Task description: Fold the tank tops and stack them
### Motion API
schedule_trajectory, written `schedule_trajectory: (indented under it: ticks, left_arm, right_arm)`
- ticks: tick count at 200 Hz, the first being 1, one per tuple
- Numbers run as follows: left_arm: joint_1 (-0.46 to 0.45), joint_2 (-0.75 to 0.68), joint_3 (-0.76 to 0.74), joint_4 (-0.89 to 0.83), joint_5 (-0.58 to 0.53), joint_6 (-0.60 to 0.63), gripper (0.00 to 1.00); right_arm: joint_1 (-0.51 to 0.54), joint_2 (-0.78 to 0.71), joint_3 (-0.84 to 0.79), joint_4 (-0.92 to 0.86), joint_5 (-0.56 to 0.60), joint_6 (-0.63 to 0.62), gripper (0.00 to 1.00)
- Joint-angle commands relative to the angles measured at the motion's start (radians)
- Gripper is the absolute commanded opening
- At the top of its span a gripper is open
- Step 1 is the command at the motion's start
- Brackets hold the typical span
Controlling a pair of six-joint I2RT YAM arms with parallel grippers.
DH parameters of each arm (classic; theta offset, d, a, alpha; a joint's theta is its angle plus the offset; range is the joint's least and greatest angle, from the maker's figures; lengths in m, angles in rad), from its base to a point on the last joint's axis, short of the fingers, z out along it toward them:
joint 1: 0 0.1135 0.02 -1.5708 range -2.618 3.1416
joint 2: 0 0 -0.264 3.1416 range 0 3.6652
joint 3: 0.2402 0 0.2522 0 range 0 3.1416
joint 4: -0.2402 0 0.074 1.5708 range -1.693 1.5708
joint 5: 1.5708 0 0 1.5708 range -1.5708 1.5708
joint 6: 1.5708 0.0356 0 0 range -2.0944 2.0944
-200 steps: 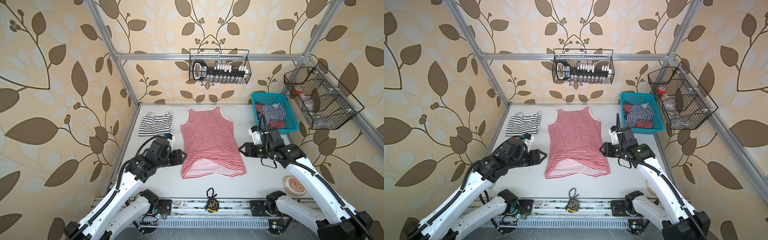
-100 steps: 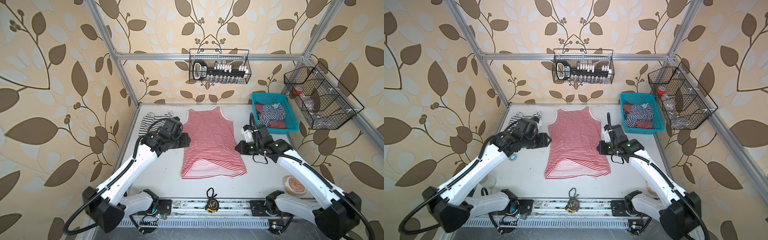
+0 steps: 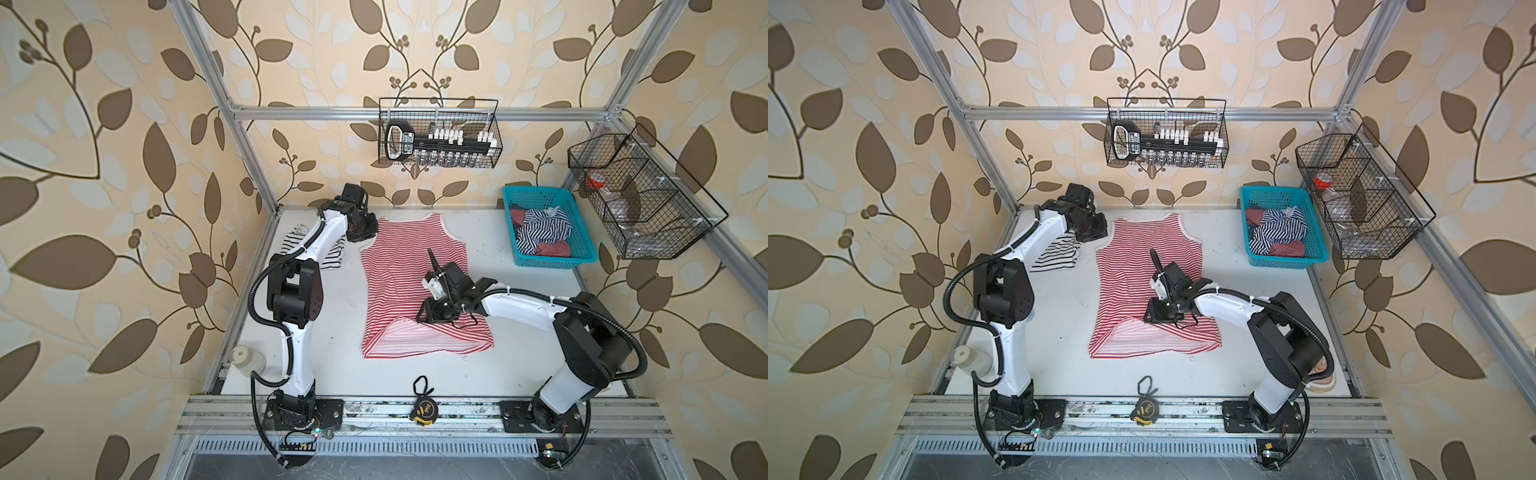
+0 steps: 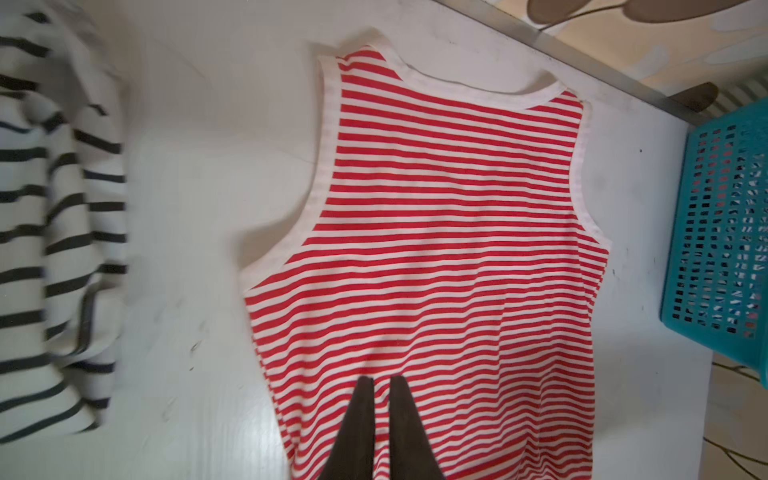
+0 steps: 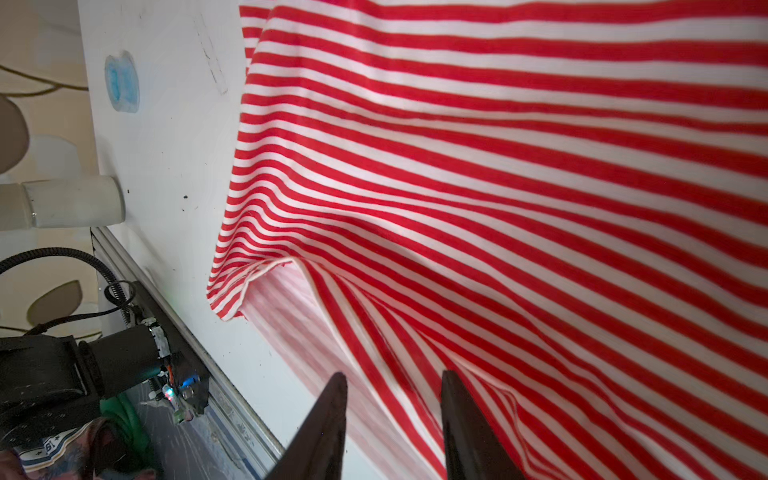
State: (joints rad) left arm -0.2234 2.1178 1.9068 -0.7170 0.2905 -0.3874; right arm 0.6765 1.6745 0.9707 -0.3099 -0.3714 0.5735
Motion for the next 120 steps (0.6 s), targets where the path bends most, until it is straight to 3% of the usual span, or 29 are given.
schedule_trajectory:
  ticks: [1,77,120]
  left_arm:
    - [-0.016,0.039,0.066,0.042,0.158,0.015,0.09]
    - [-0.028,0.211,0.117,0.102,0.232,0.022,0.08]
    - [-0.026,0.268,0.127,0.068,0.182,0.029,0.08]
  right_arm:
    - [0.021,-0.006,-0.02,0.042,-0.023,0.025,0.36]
    - [0.042,-0.054,-0.163,0.035,-0.011,0.065,0.31]
    - [0.032,-0.099,-0.21,-0.03,0.022,0.053,0.32]
